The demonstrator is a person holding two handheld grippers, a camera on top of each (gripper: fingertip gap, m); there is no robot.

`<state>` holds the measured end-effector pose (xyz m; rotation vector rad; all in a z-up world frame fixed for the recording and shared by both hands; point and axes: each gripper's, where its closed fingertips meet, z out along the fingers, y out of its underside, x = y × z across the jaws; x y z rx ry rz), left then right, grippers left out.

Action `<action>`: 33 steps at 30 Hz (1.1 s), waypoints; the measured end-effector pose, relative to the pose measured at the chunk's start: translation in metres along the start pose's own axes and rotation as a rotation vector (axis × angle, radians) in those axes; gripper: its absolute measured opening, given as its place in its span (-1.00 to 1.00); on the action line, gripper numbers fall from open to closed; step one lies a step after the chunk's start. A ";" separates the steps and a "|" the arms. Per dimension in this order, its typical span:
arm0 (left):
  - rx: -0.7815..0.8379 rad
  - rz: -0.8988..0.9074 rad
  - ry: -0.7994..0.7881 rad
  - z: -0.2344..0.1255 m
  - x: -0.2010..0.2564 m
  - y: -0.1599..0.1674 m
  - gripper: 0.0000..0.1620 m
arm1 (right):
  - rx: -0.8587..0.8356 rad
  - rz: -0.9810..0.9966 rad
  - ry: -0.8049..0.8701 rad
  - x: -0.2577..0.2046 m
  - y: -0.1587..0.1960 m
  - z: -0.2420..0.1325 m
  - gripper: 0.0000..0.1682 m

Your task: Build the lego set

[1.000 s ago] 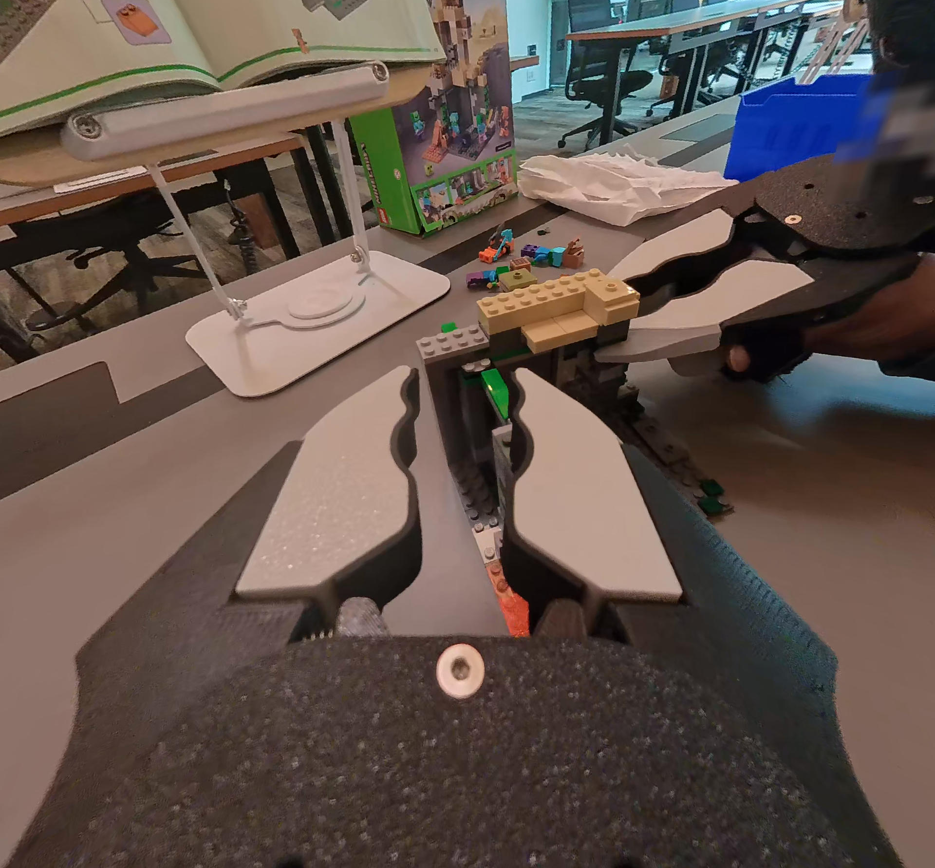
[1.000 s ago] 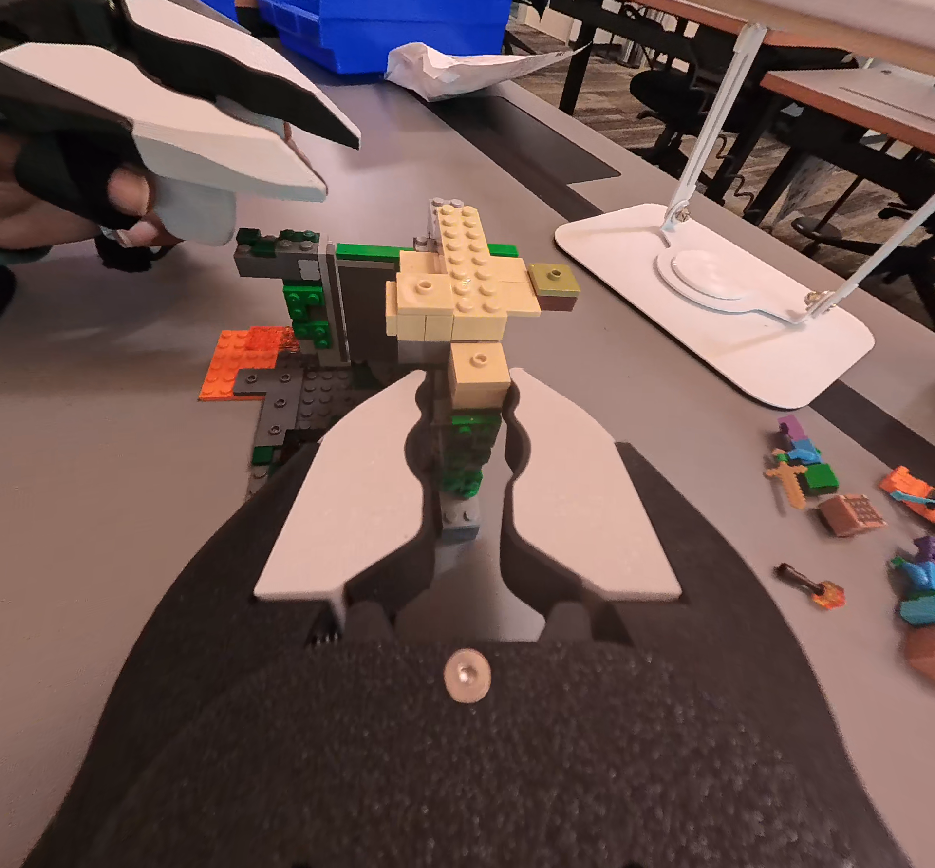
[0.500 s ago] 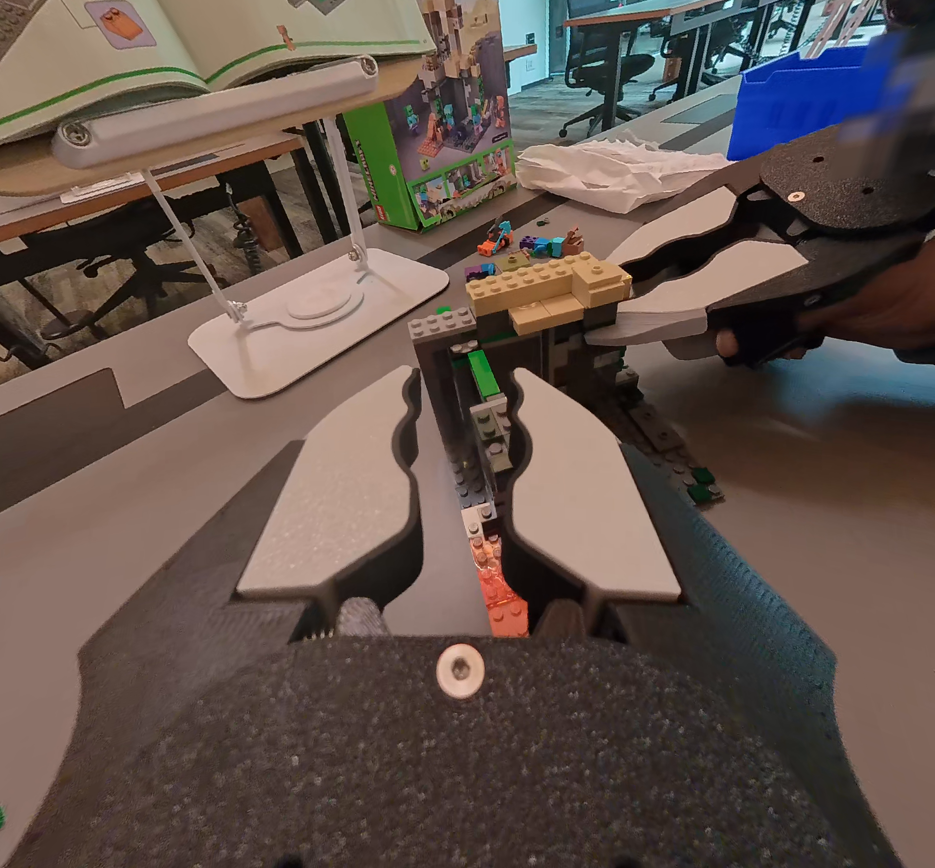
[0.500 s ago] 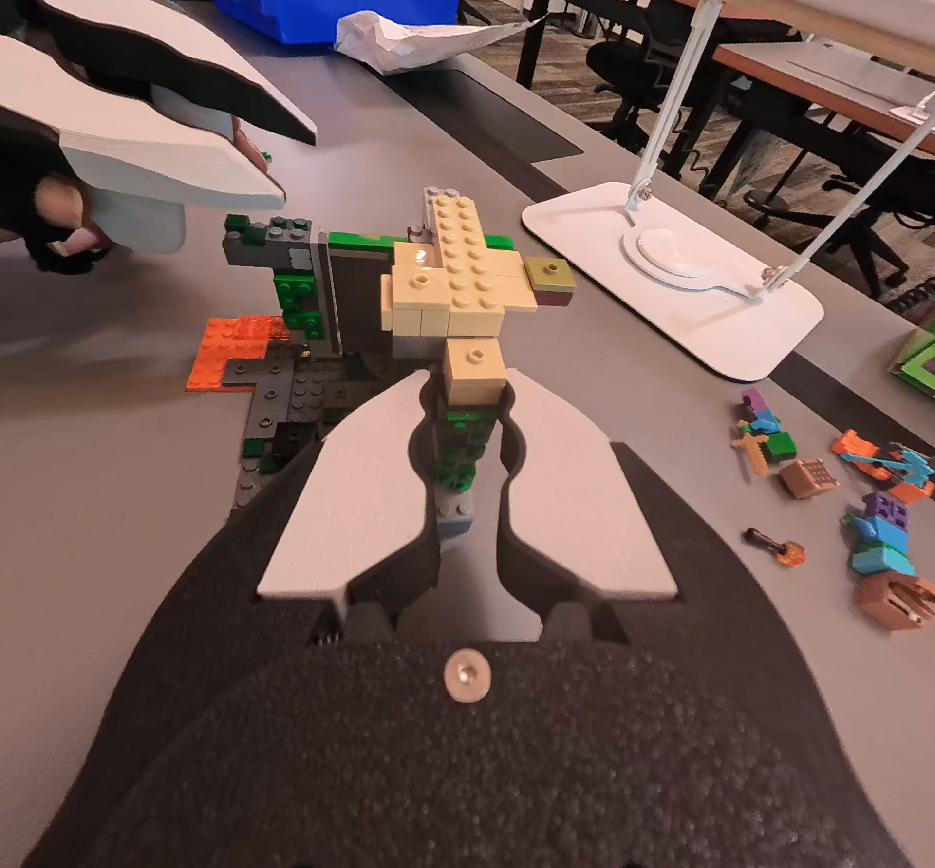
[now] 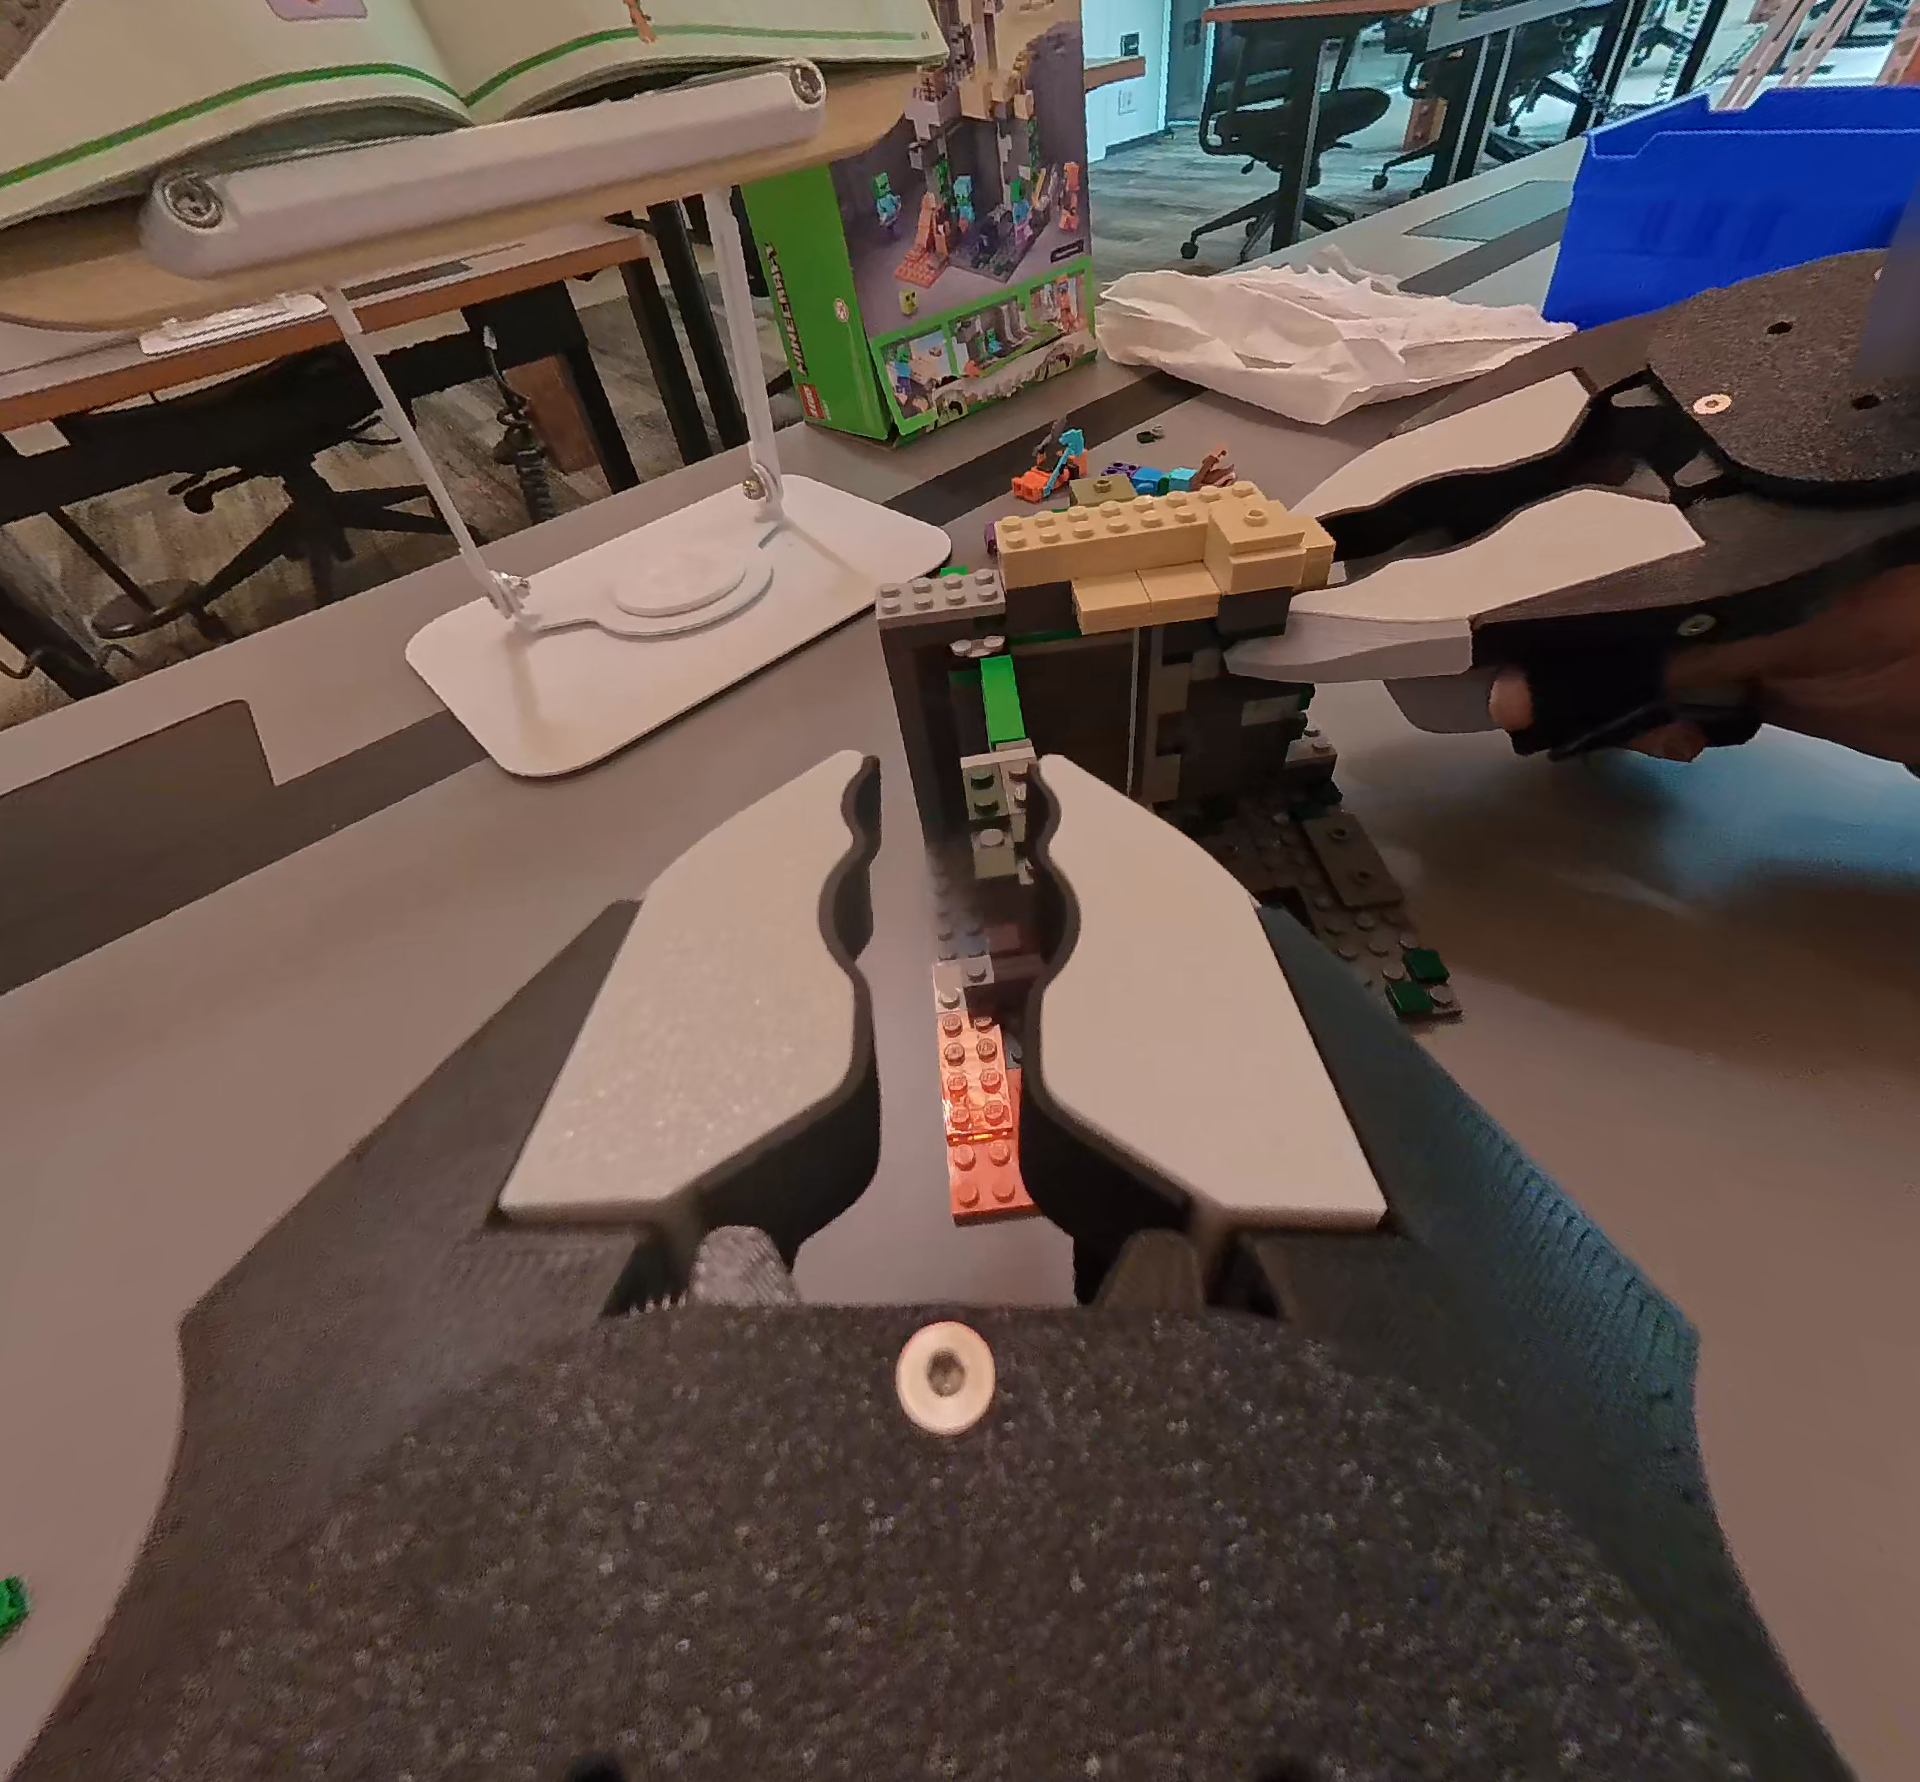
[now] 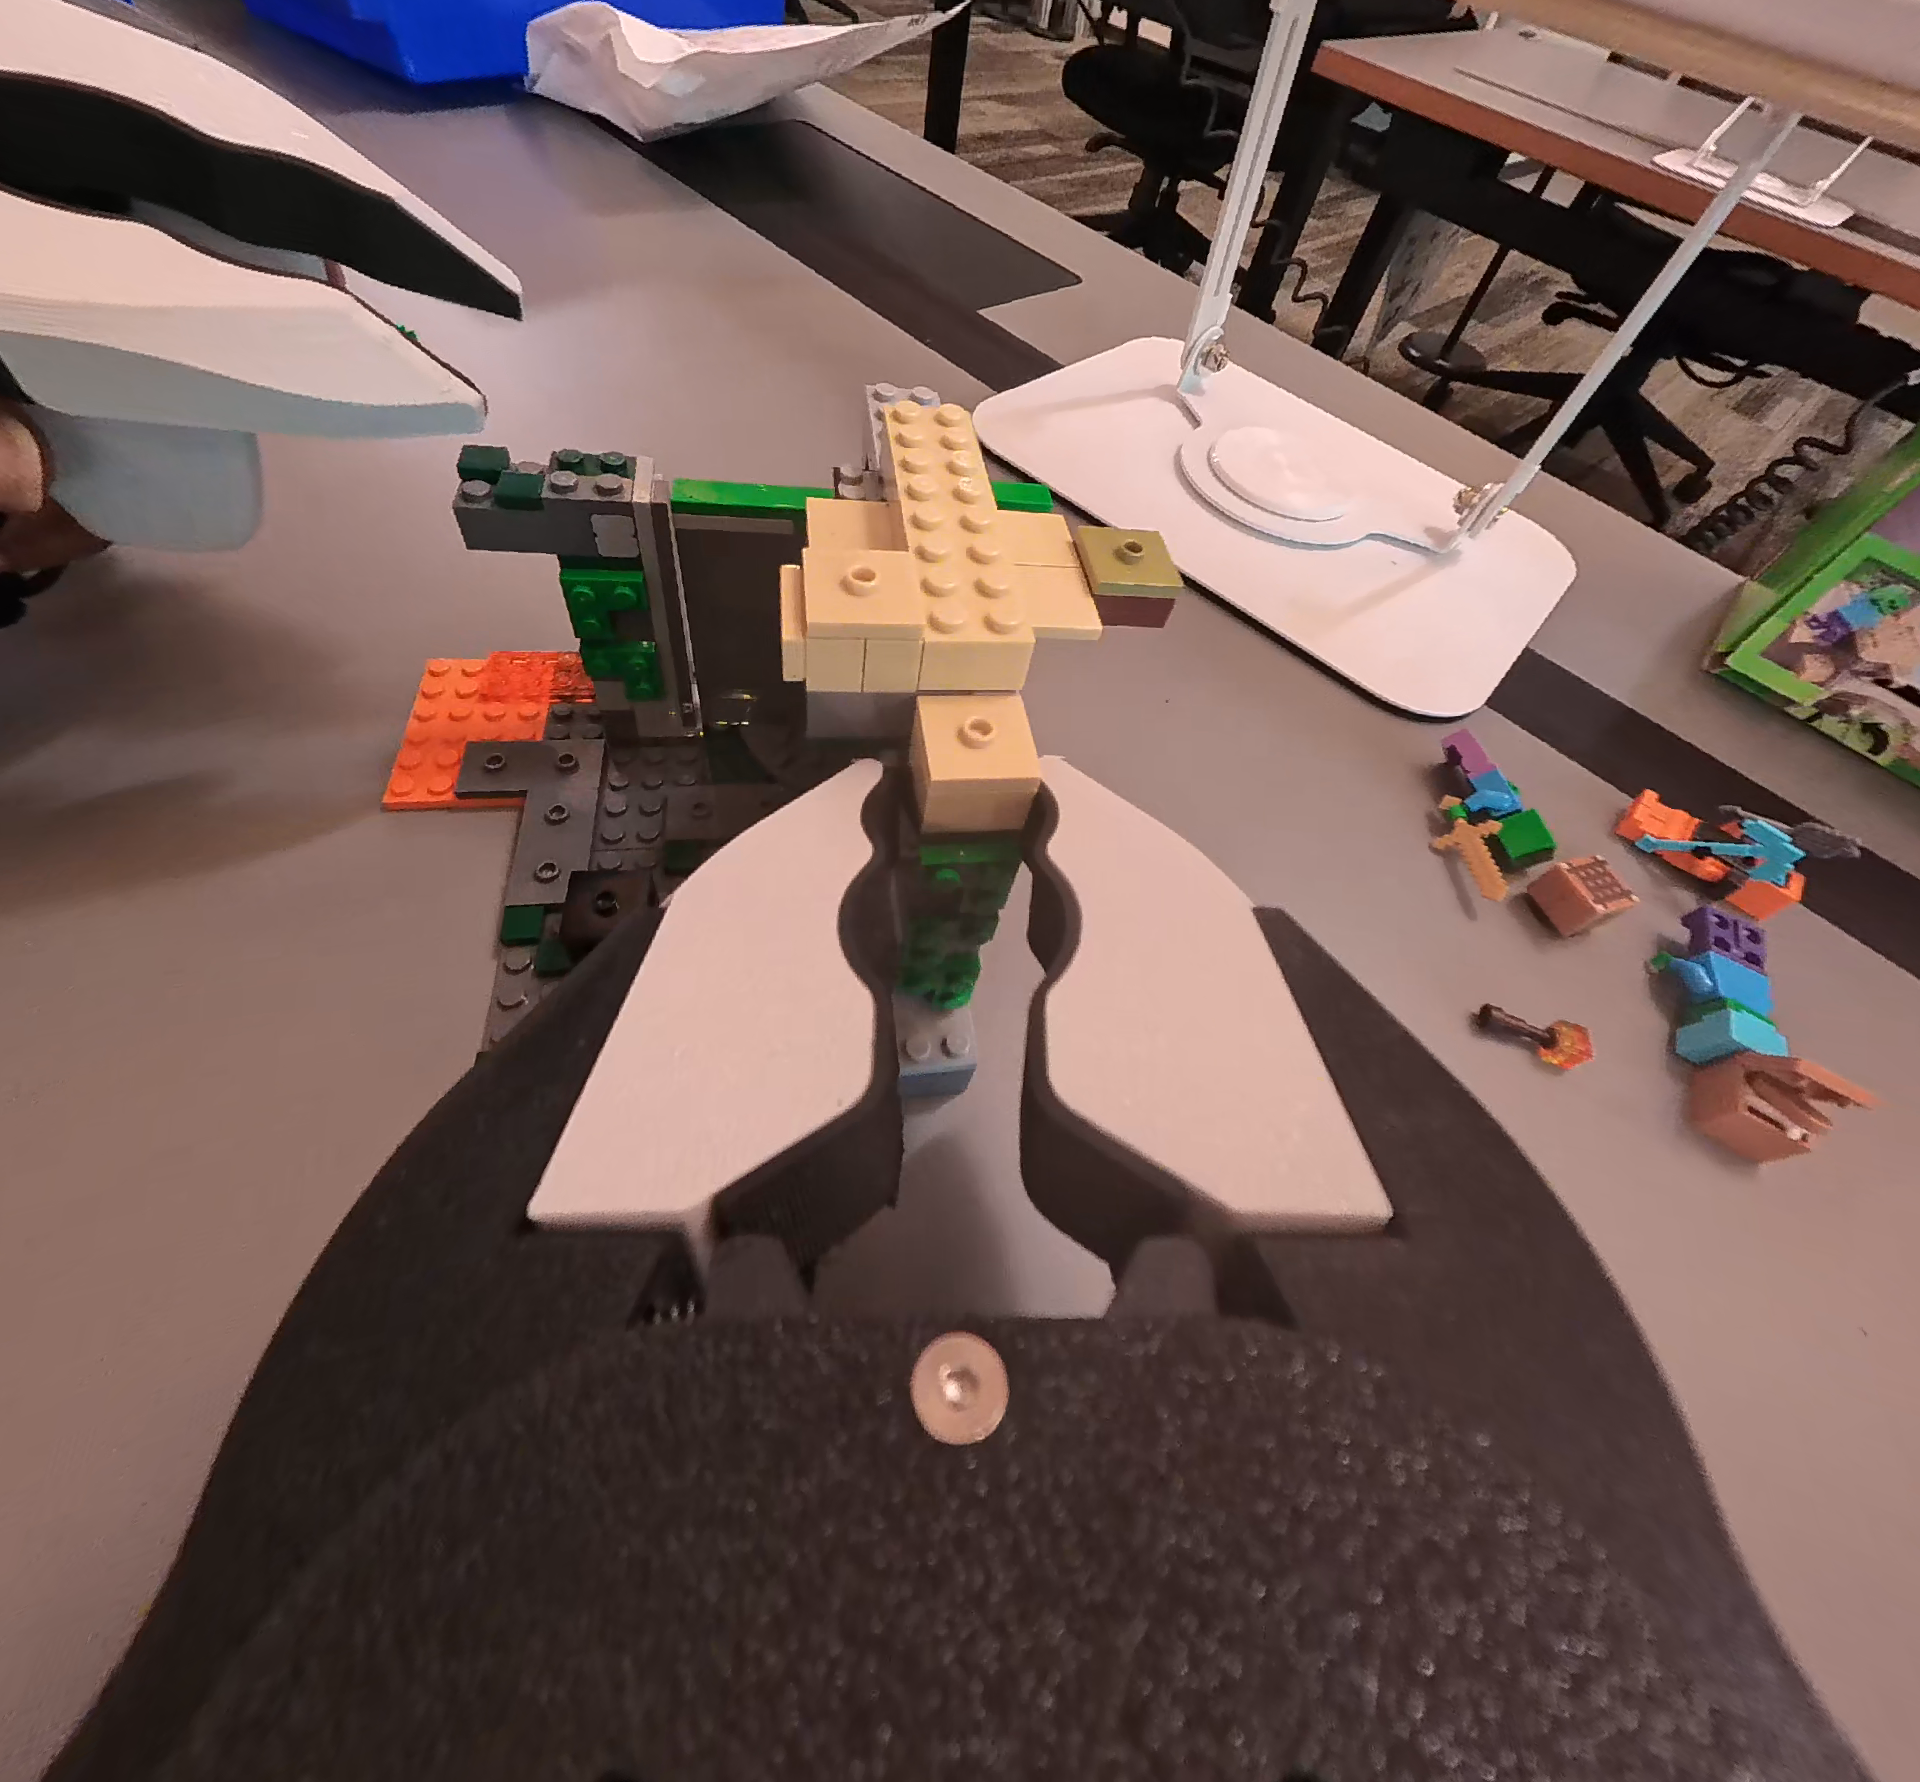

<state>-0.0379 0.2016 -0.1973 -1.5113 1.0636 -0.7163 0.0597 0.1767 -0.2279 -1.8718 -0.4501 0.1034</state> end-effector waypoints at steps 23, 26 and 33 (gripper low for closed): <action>0.001 0.004 -0.021 0.000 -0.005 0.000 -0.69 | 0.010 -0.018 -0.041 -0.003 -0.001 -0.004 -0.72; 0.006 0.005 -0.026 -0.001 -0.006 -0.001 -0.69 | 0.006 -0.027 -0.039 -0.003 0.000 -0.004 -0.70; 0.012 -0.013 -0.056 -0.006 -0.015 -0.004 -0.73 | 0.004 -0.023 -0.045 -0.002 0.000 -0.005 -0.68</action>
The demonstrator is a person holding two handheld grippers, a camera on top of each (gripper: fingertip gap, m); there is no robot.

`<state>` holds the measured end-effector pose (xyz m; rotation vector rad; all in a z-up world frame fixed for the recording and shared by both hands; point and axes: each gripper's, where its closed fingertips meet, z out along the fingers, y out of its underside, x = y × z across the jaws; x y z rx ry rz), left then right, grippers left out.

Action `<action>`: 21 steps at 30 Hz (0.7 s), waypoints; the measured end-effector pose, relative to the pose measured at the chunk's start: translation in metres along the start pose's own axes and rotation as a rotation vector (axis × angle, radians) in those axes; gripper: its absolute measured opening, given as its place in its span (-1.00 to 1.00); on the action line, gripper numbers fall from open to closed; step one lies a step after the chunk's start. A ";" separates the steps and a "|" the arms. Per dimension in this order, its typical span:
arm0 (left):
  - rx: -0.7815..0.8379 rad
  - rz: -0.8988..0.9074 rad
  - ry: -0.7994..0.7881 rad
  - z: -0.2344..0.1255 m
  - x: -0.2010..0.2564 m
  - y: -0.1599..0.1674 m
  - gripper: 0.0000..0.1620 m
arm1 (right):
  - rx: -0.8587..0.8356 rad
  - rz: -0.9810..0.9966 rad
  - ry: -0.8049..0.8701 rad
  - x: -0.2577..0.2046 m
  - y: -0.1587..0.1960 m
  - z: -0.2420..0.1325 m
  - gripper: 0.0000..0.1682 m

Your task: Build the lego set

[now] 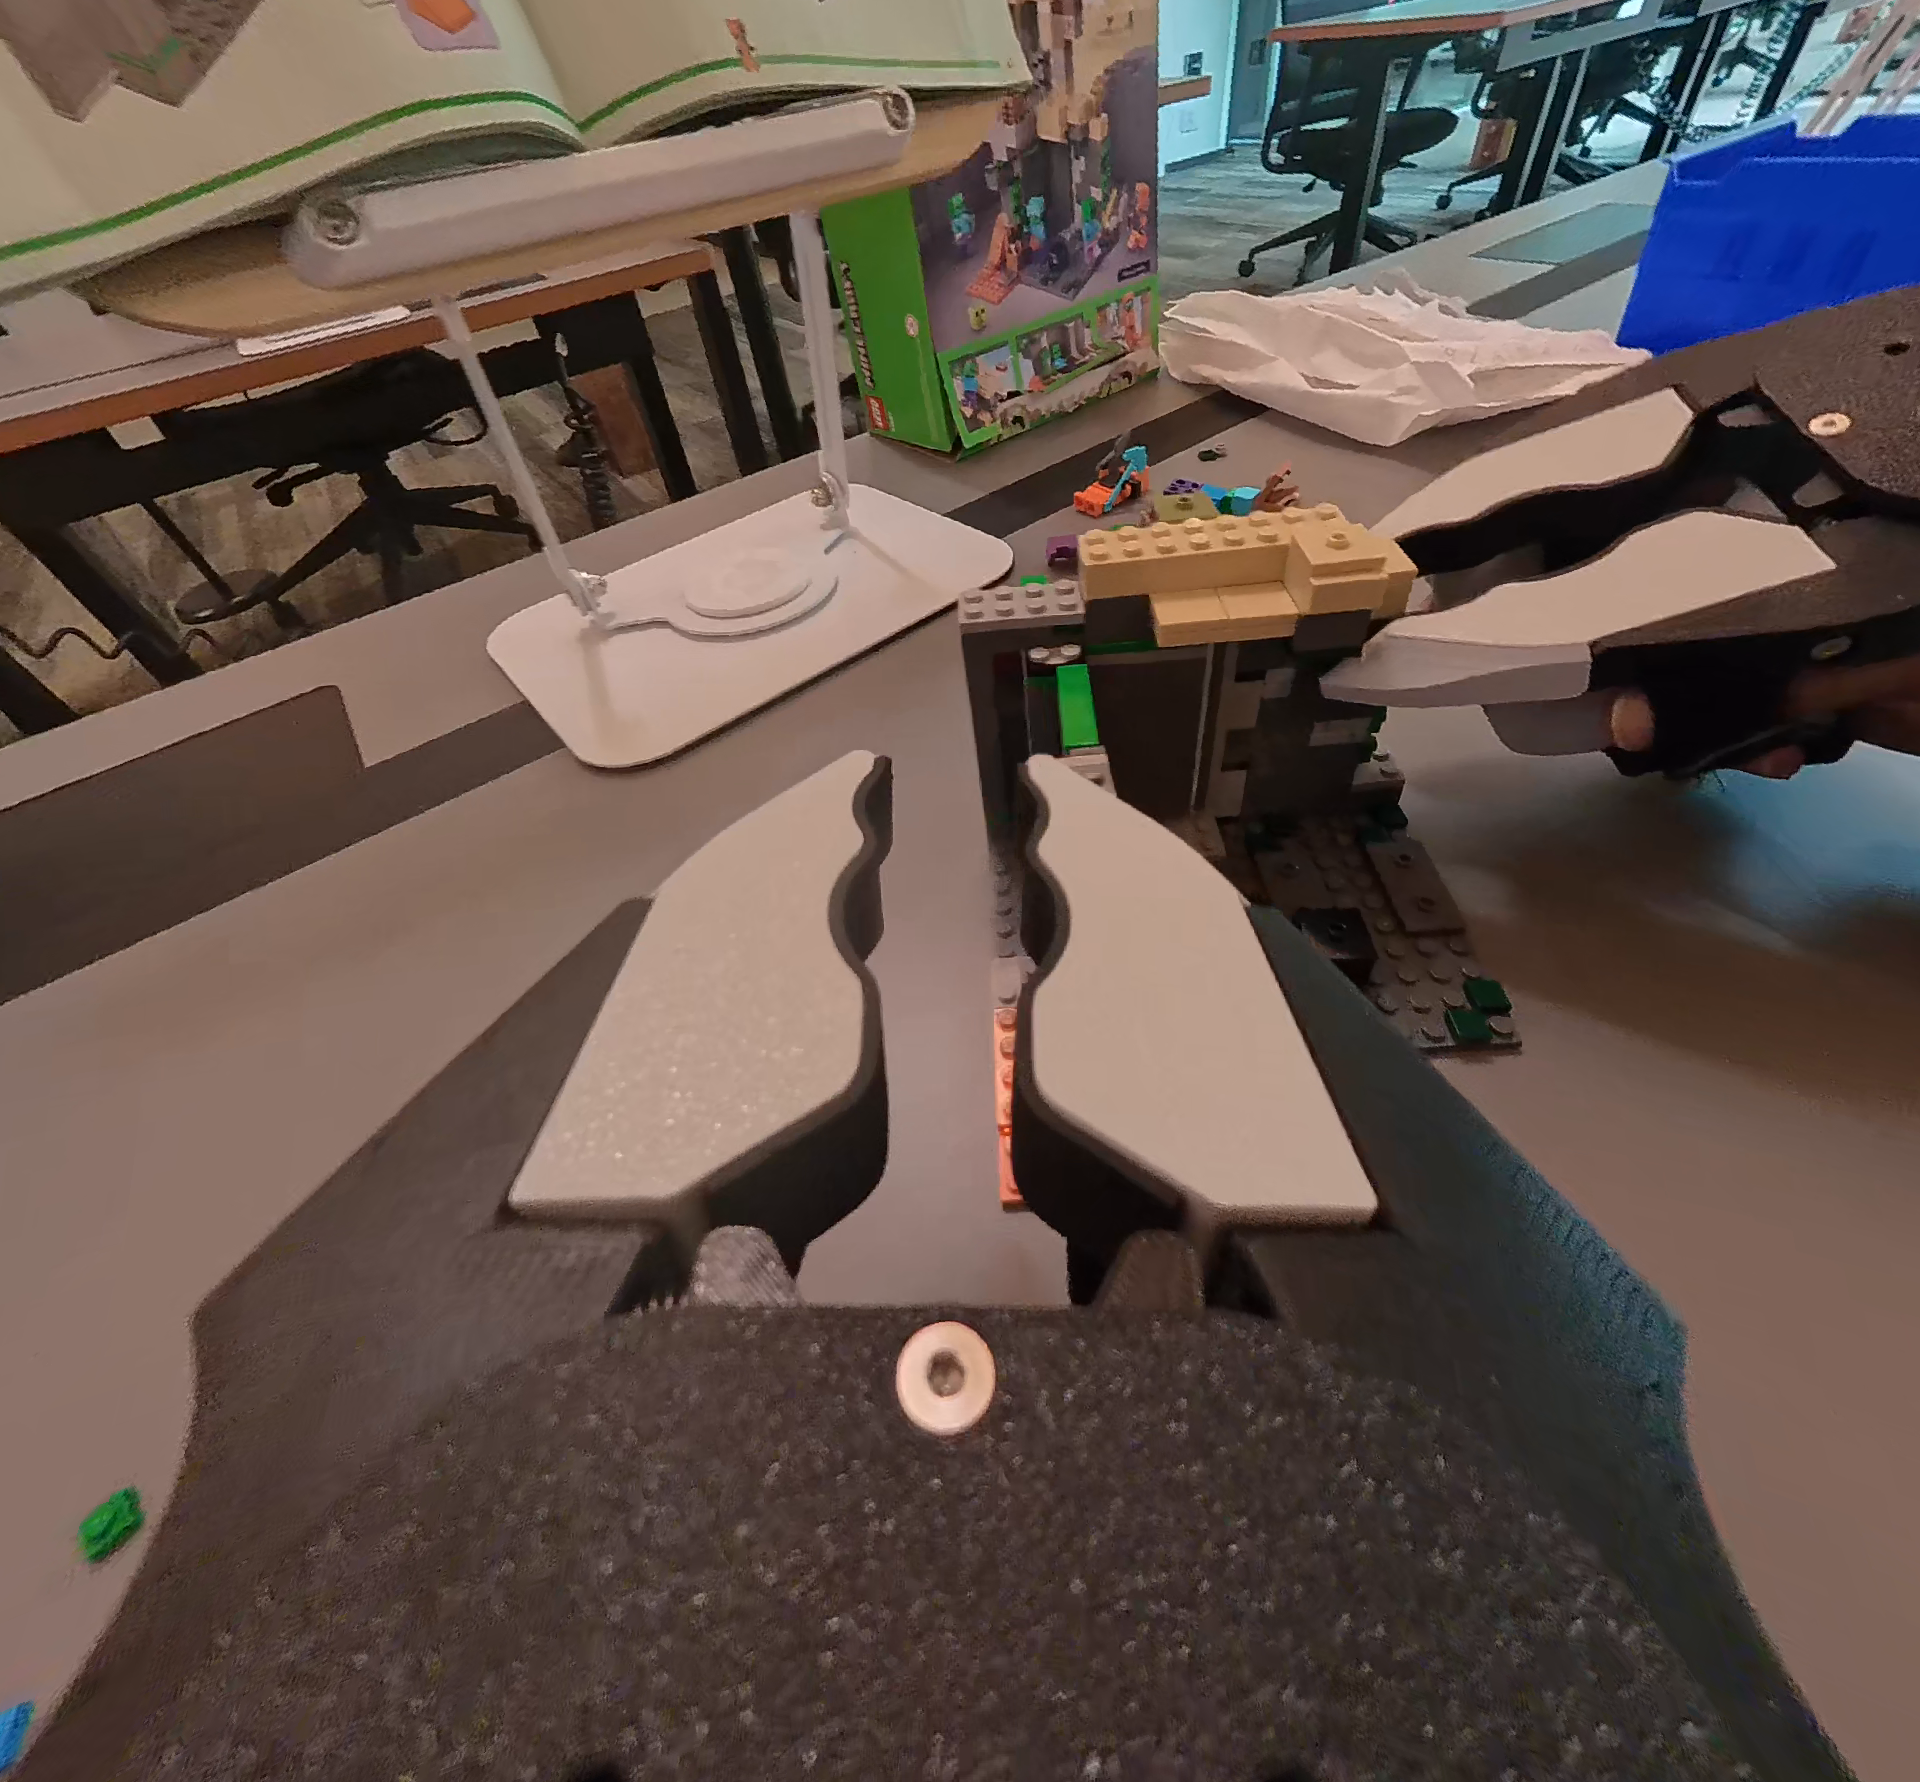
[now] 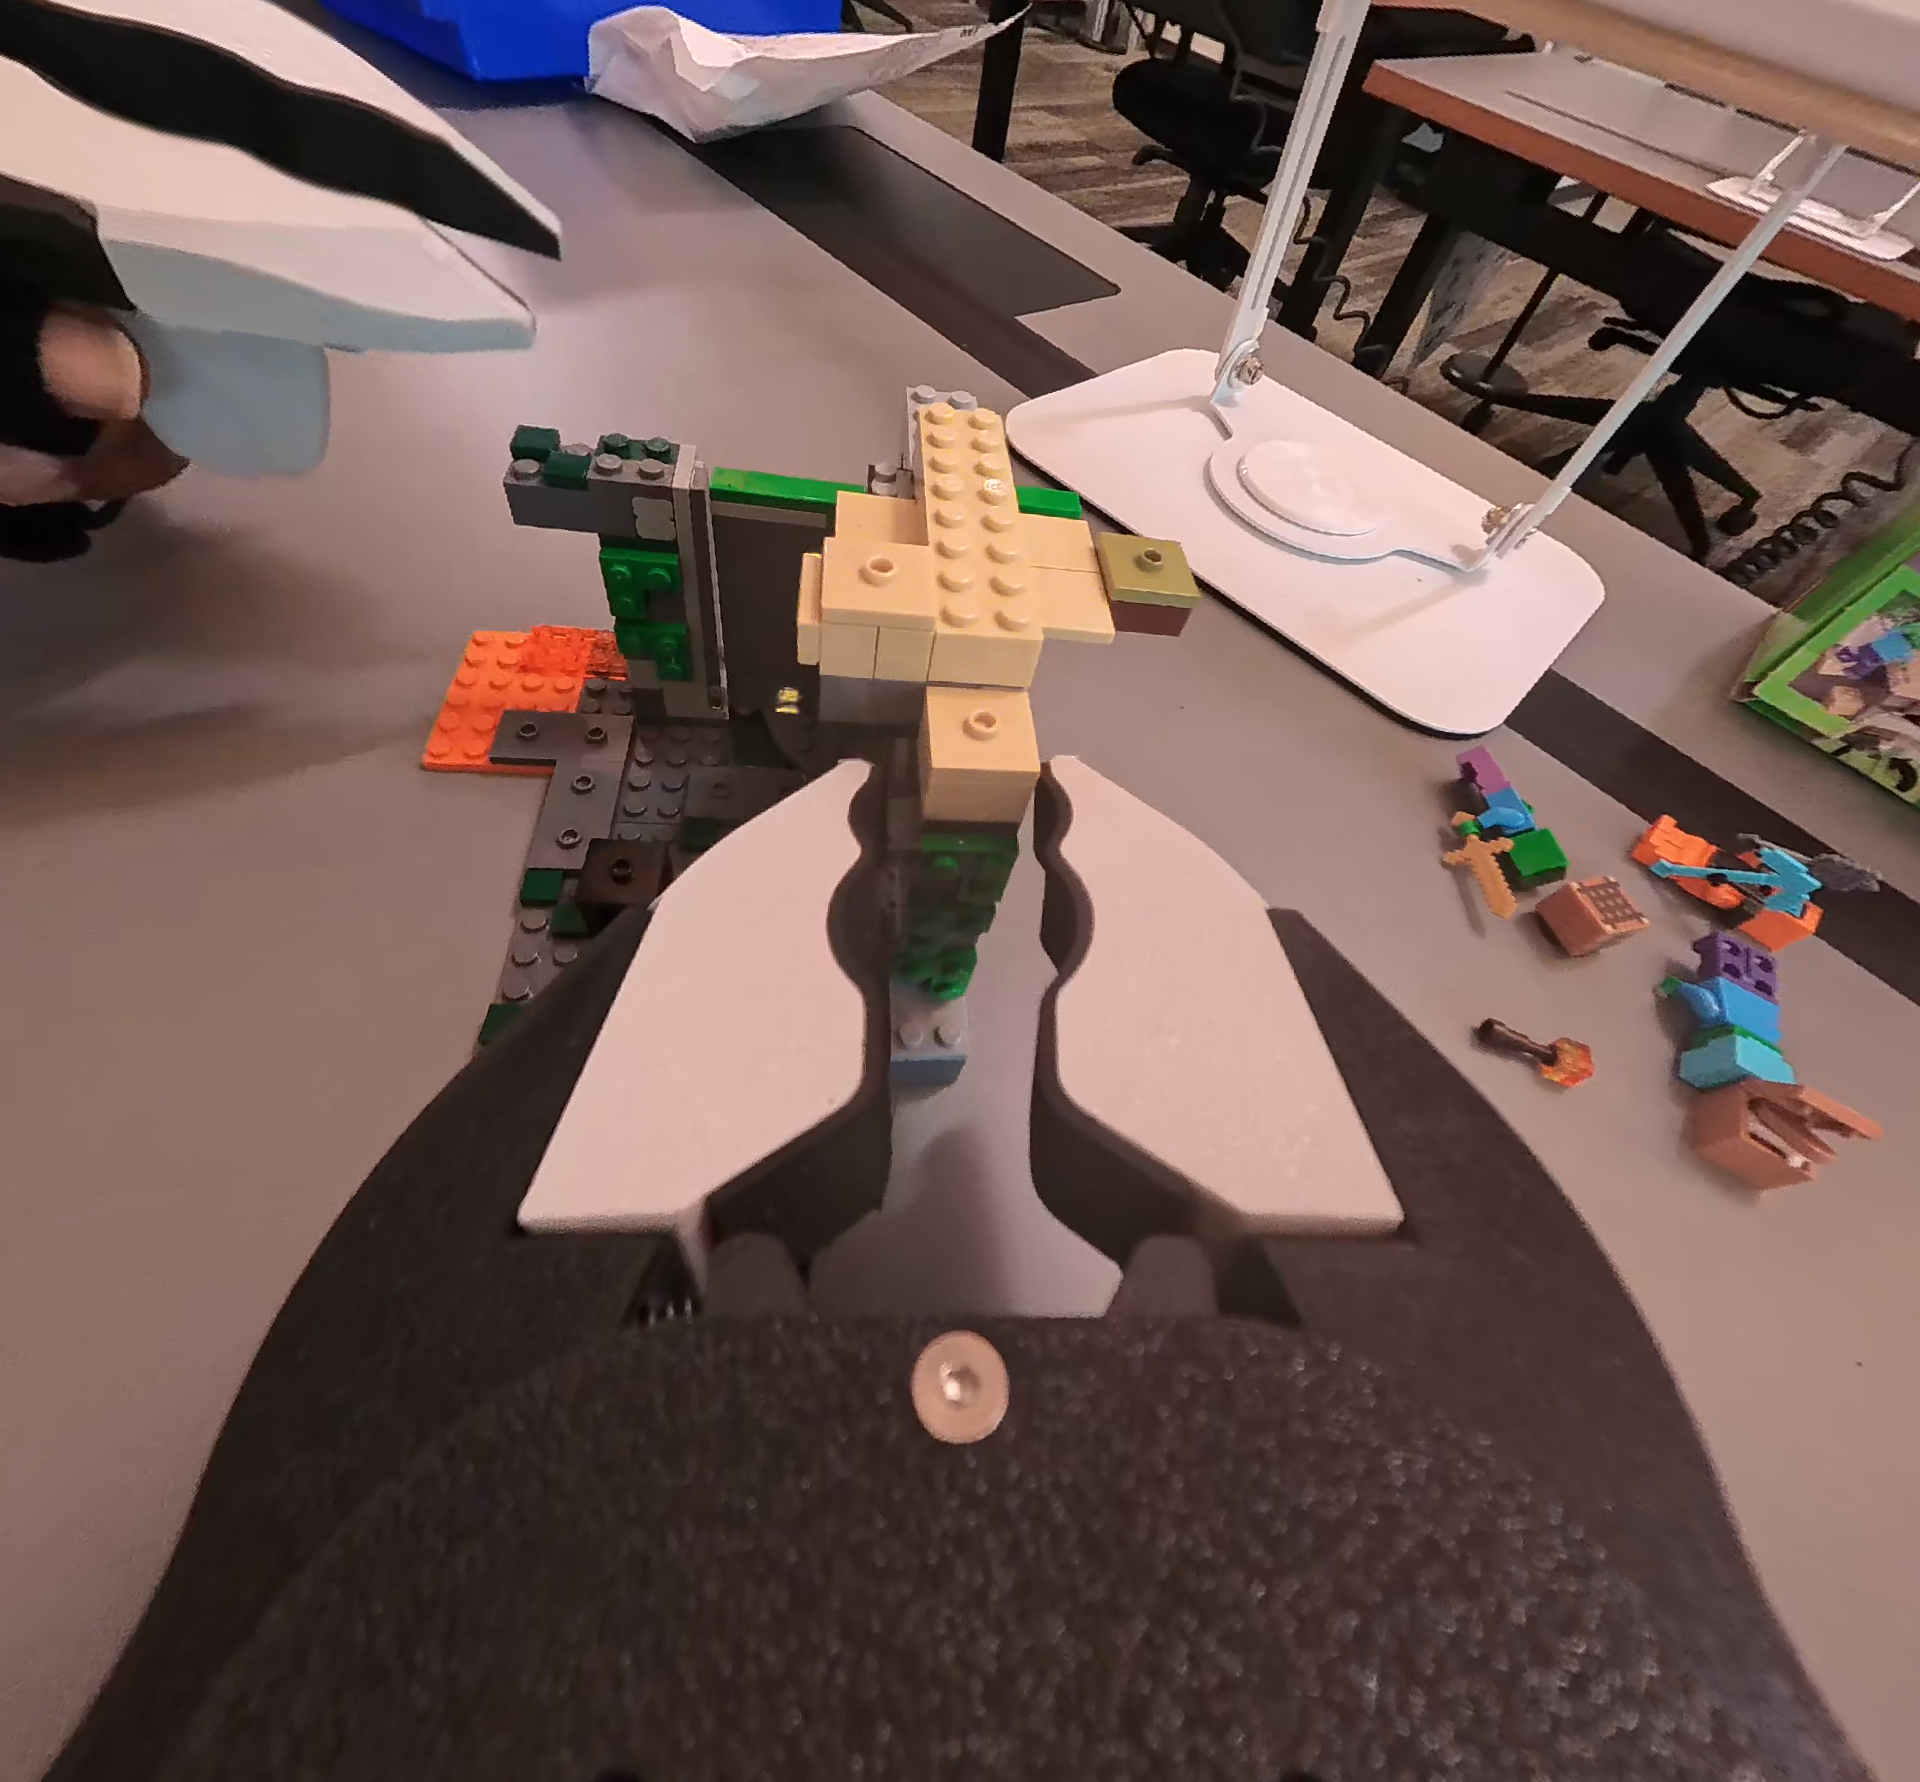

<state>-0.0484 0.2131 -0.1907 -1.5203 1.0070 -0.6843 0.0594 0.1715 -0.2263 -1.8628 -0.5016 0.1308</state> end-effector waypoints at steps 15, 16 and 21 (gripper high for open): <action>0.117 -0.106 -0.147 -0.048 -0.043 -0.035 -1.00 | -0.016 0.005 0.011 0.001 0.003 -0.001 -0.76; 0.118 -0.115 -0.158 -0.051 -0.046 -0.035 -1.00 | -0.016 0.003 0.015 0.002 0.003 -0.001 -0.76; 0.133 -0.142 -0.232 -0.067 -0.059 -0.038 -1.00 | 0.036 -0.010 0.023 0.001 -0.010 -0.008 -0.71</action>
